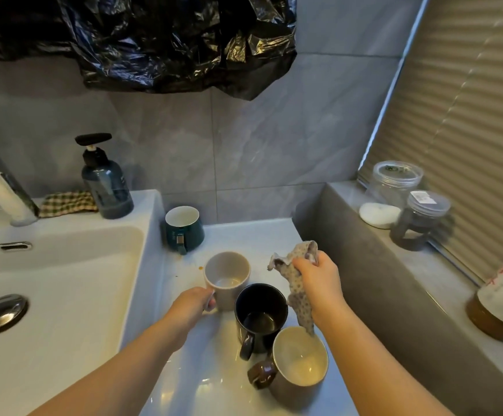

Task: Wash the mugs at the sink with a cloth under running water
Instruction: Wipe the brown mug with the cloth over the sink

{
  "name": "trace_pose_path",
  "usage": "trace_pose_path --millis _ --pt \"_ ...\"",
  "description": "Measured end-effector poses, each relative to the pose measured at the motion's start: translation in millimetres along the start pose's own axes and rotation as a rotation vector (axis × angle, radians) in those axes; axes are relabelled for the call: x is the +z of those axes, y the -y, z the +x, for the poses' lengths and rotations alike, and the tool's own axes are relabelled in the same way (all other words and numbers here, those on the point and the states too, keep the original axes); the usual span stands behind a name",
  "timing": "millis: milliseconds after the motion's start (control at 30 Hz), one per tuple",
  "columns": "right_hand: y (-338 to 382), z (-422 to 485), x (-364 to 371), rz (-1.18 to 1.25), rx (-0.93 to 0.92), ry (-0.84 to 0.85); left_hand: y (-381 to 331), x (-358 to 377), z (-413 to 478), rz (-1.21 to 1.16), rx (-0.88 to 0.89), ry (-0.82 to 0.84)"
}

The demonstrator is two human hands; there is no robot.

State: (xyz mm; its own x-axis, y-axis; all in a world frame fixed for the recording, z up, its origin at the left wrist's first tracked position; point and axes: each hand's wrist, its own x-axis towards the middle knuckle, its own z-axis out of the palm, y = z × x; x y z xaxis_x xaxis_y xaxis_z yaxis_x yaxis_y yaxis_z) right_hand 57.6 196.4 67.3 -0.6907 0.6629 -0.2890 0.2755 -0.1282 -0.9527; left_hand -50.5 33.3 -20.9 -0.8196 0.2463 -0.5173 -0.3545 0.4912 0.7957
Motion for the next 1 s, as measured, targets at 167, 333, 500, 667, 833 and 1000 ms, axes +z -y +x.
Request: trace_pose_path --millis 167,333,500,667,833,1000 --pt "-2 -19 -19 -0.11 -0.136 -0.081 7 7 -27 0.153 0.14 -0.347" --pt "-26 -45 -41 -0.242 -0.187 -0.121 14 33 -77 0.245 0.442 -0.137" --pt "-57 -69 -51 -0.236 -0.105 -0.122 35 53 -92 0.514 0.525 0.112" --pt "-73 -79 -53 -0.266 -0.087 -0.13 31 60 -96 0.861 0.563 0.003" --pt "-74 -87 -52 -0.228 -0.093 -0.157 31 65 -103 0.438 0.41 0.245" --pt "-68 -95 -53 -0.157 -0.147 -0.209 18 57 -123 -0.179 0.129 0.405"
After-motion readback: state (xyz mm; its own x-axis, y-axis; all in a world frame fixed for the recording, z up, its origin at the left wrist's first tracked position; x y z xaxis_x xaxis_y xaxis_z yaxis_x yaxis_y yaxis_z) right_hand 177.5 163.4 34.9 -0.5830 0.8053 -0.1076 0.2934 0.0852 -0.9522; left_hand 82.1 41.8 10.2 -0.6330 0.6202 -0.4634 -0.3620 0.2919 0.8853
